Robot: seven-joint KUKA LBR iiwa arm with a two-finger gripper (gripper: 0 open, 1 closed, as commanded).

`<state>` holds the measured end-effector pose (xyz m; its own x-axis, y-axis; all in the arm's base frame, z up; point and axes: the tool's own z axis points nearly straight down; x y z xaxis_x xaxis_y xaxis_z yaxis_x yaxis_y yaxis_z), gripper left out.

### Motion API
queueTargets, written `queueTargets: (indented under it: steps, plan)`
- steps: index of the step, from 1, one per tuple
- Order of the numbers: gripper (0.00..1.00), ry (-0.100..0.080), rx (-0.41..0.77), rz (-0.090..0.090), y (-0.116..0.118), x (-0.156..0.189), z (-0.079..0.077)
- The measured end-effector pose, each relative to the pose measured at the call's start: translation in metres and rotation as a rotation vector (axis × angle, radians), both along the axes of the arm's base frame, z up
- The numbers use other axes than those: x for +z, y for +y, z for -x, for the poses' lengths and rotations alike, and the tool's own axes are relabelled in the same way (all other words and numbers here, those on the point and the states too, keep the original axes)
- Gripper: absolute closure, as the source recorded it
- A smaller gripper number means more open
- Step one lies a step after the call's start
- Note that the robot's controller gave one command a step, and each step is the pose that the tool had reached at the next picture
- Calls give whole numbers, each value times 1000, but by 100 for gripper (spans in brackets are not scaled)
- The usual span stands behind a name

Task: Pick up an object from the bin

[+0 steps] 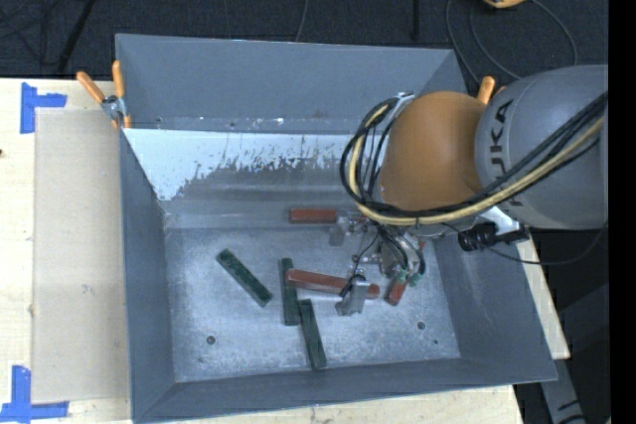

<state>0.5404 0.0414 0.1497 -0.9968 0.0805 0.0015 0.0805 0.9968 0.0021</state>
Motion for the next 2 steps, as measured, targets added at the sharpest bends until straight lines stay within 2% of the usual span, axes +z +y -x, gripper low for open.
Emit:
queueTargets:
  steps: [1,2]
  plan:
    - [0,-1,-237,3,2,-45,19]
    - [100,-4,-180,3,3,-79,-18]
